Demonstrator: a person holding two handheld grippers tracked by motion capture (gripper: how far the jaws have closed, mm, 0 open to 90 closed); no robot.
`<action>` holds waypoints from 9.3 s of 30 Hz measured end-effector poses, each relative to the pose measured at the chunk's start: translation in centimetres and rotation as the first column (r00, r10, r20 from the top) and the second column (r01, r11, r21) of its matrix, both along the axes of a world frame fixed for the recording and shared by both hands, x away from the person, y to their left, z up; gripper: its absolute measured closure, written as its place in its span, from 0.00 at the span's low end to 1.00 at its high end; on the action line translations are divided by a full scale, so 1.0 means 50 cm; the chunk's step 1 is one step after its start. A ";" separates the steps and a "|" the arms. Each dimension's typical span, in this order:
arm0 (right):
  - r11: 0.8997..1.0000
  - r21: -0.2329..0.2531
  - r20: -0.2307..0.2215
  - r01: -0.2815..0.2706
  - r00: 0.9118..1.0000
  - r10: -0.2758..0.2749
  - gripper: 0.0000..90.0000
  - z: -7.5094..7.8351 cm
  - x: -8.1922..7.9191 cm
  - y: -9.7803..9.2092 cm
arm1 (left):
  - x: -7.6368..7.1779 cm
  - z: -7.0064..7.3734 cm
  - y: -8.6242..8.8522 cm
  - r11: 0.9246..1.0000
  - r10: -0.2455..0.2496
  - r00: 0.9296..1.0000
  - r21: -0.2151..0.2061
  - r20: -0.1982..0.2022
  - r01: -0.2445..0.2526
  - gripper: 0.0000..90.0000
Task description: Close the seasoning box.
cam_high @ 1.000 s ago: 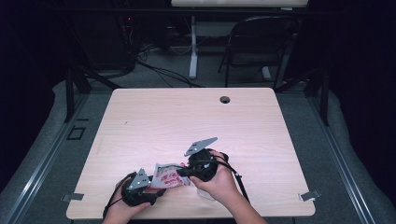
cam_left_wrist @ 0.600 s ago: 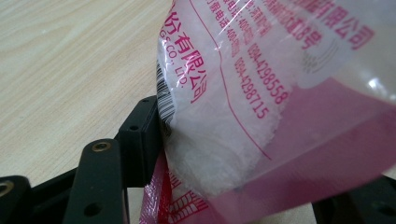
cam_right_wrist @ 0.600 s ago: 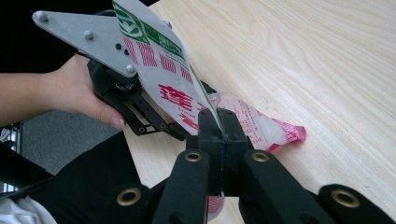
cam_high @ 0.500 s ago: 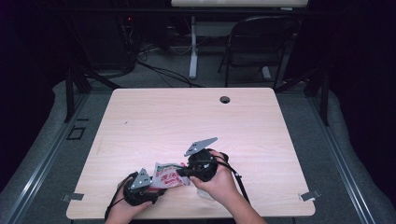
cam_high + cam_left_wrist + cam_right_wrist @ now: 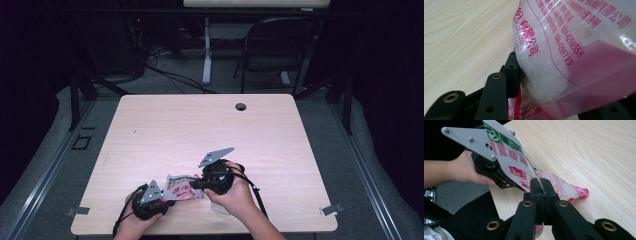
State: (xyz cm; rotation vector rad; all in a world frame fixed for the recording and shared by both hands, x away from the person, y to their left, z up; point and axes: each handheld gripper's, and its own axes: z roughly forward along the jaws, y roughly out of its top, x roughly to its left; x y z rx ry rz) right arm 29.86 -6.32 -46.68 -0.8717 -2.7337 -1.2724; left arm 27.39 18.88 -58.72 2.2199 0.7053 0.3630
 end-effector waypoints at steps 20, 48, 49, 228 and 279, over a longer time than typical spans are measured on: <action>0.999 0.050 0.027 -0.002 1.000 0.001 0.97 0.015 -0.013 -0.024 | -0.013 0.042 -0.012 0.999 0.003 0.999 0.047 0.053 -0.006 0.74; 0.994 0.103 0.150 -0.040 0.988 0.024 0.92 0.041 -0.049 -0.044 | -0.012 0.044 -0.018 0.998 -0.016 0.999 0.065 0.036 0.013 0.75; 0.994 0.100 0.150 -0.047 0.988 0.031 1.00 0.043 -0.051 -0.041 | -0.012 0.044 -0.018 0.998 -0.015 0.999 0.063 0.036 0.013 0.75; 0.996 0.033 -0.016 -0.086 0.996 0.087 1.00 0.036 -0.058 -0.133 | 0.026 0.218 -0.182 0.808 -0.243 0.799 0.571 0.550 -0.147 0.78; 0.997 0.026 -0.054 -0.078 0.995 0.079 1.00 0.028 -0.047 -0.153 | 0.003 0.221 -0.197 0.771 -0.301 0.722 0.605 0.623 -0.201 0.78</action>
